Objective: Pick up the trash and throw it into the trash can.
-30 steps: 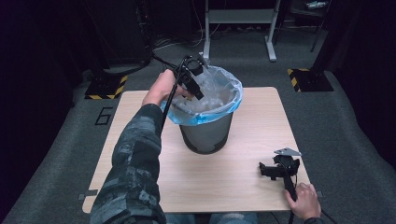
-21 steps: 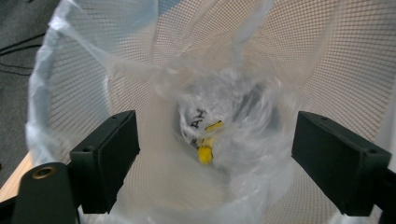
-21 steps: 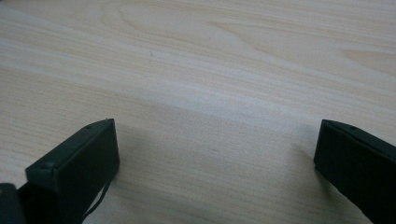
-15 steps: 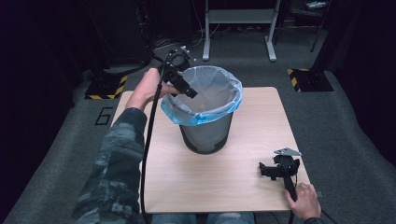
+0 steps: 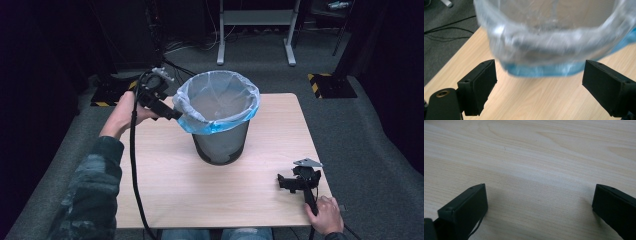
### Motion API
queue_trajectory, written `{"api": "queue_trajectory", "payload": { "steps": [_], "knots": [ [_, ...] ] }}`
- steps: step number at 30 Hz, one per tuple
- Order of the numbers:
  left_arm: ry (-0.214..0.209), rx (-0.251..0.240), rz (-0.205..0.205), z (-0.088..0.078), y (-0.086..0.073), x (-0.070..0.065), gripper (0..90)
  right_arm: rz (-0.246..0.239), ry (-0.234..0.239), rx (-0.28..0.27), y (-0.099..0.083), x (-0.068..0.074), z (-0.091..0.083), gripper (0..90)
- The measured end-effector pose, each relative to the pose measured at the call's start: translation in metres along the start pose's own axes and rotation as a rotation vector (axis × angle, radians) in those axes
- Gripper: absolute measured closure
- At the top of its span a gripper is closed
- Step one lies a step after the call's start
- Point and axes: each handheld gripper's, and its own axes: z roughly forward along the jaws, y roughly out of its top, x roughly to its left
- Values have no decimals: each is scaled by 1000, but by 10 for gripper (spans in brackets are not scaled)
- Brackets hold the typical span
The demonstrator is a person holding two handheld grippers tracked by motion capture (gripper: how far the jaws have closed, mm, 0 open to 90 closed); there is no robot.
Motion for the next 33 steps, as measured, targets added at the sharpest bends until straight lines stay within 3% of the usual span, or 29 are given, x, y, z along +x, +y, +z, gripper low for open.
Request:
{"api": "queue_trajectory", "payload": {
  "steps": [4, 7, 13, 20, 28, 33],
  "knots": [
    [-7, 6, -40, 12, -36, 8, 119, -1, 0, 0, 0, 0, 0, 0],
    [-16, 13, -53, 17, -46, 10, 118, 0, -1, -2, 0, 0, 0, 0],
    [-40, 17, -97, 43, -86, 13, 121, -3, -2, 0, 0, 0, 0, 0],
    [-41, 33, -133, 62, -114, 16, 123, -3, -2, 0, 0, 0, 0, 0],
    [-9, 52, -164, 84, -148, 17, 125, -3, -2, 0, 0, 0, 0, 0],
    [11, 41, -225, 103, -180, 17, 125, -7, -2, -2, 0, 0, 0, 0]
  ]
}}
